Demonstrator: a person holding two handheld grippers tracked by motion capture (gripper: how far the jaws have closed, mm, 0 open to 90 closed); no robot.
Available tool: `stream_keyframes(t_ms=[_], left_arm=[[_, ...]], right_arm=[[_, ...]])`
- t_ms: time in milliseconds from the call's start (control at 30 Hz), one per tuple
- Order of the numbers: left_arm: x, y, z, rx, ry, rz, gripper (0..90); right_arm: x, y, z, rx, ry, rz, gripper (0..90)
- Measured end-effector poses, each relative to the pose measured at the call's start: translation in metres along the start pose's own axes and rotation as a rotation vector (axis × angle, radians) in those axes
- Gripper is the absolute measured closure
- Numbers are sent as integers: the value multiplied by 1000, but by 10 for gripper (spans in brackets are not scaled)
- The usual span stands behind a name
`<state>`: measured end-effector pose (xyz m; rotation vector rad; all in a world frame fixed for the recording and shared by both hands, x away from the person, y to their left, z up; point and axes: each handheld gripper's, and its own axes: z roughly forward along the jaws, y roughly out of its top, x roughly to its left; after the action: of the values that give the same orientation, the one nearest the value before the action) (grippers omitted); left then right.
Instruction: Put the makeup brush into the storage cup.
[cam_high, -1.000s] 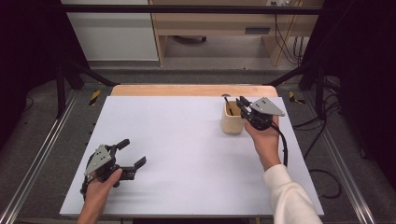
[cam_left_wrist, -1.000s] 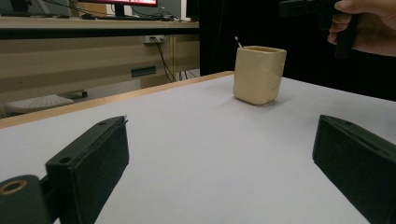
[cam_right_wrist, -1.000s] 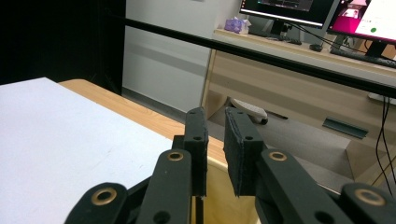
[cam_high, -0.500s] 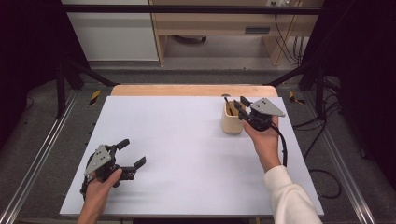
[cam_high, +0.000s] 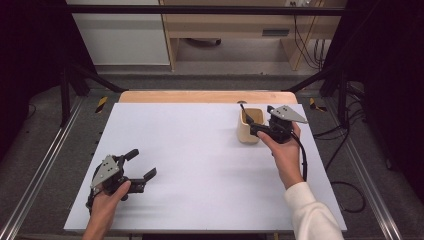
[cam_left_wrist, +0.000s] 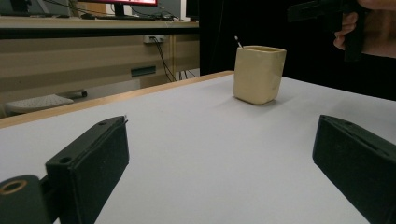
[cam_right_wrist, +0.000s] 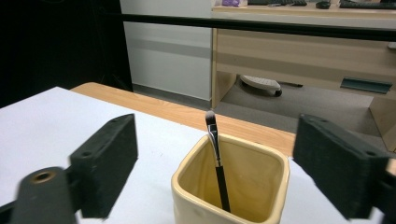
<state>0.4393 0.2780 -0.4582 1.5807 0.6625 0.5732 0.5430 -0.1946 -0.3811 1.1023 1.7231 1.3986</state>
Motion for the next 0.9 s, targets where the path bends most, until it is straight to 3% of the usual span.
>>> stream_keyframes(t_ms=[133,233,700,900], left_arm=[[0,0,0,0,0,0,34],[1,0,-1,0,2,-1,30],[0,0,-1,3,3,0,26],[1,0,-1,-4,7,-3,25]], right_arm=[[1,-1,-5,-9,4,25,75],[2,-2,-9,-7,32,19,58],[1,-16,-32,-6,29,1,61],[4,-21,-41,-7,54,-16,57]])
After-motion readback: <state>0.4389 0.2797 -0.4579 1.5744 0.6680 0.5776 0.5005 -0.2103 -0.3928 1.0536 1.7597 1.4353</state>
